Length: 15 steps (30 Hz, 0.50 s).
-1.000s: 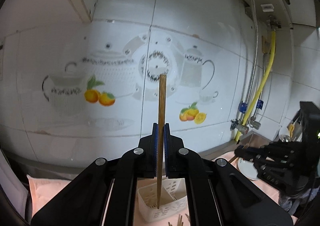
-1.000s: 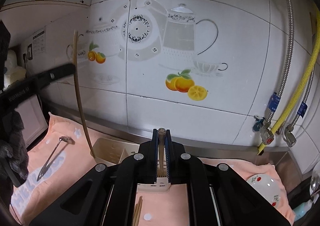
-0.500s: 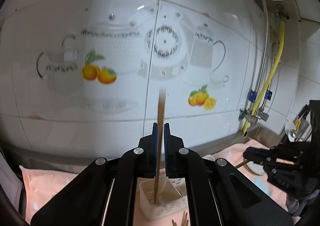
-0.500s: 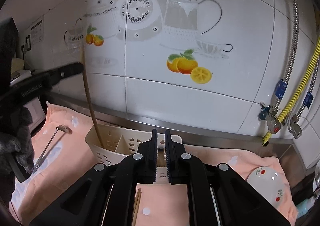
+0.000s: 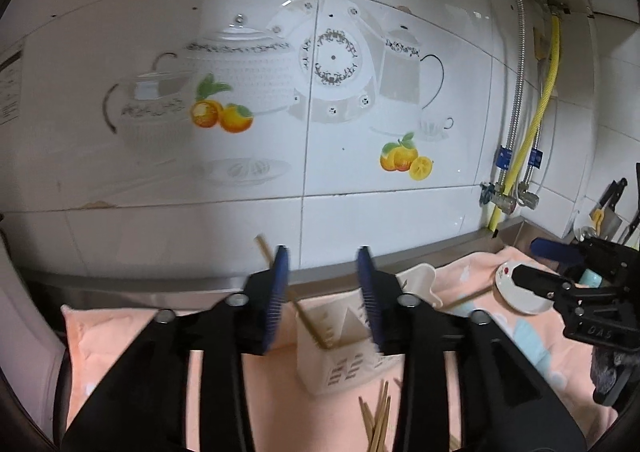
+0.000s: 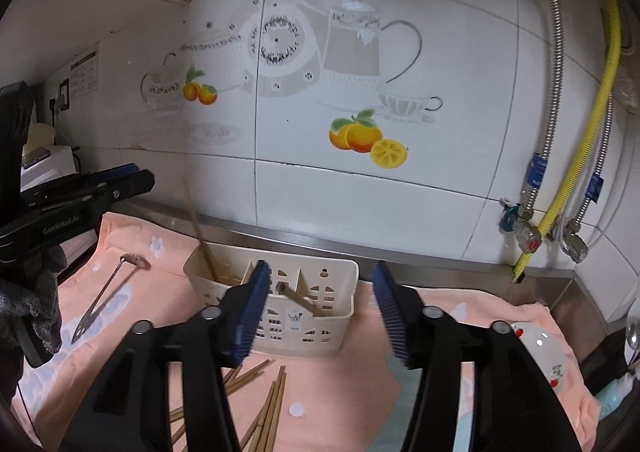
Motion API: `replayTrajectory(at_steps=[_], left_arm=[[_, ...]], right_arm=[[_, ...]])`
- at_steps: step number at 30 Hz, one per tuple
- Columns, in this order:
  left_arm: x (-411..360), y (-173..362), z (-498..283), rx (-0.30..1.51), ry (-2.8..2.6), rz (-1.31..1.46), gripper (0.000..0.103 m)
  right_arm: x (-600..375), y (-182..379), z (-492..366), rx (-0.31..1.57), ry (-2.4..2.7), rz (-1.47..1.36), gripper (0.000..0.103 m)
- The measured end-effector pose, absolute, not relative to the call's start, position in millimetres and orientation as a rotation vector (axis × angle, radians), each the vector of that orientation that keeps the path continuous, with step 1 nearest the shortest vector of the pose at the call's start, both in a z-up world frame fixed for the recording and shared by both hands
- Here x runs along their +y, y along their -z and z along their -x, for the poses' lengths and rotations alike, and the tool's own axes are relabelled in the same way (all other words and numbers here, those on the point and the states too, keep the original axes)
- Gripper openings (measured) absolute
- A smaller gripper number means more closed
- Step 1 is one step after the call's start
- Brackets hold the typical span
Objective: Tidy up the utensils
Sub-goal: 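Open the left tool and withdraw while the right tool releases and withdraws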
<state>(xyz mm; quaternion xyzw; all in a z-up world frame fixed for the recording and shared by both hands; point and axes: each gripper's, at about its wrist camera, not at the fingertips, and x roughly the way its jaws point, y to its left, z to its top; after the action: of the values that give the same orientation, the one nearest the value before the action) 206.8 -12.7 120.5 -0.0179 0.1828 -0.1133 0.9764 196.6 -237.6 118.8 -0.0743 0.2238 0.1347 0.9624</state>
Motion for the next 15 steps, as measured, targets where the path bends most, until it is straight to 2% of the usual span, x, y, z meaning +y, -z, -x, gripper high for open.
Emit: replayTrajectory(at_steps=[2, 8, 13, 15], left_arm=[[-10.0, -117.7, -192.2, 0.365, 0.224, 0.026, 0.045], [-6.5, -102.4, -155.0, 0.373, 0.213, -0.007, 0.069], [-0.9, -87.5, -126.9, 0.378, 0.208, 0.006, 0.082], [0.6, -82.7, -118.8, 0.377, 0.204, 0.006, 0.084]], right_arm=[[-239.5, -118.7, -187.6, 0.442, -0.273, 0.143, 0.068], [-242.8, -110.4, -154.9, 0.412, -0.261, 0.118, 0.088], [-239.4, -98.9, -127.2, 0.387, -0.249, 0.125, 0.094], [-236.1, -92.8, -117.6, 0.386, -0.252, 0.136, 0.095]])
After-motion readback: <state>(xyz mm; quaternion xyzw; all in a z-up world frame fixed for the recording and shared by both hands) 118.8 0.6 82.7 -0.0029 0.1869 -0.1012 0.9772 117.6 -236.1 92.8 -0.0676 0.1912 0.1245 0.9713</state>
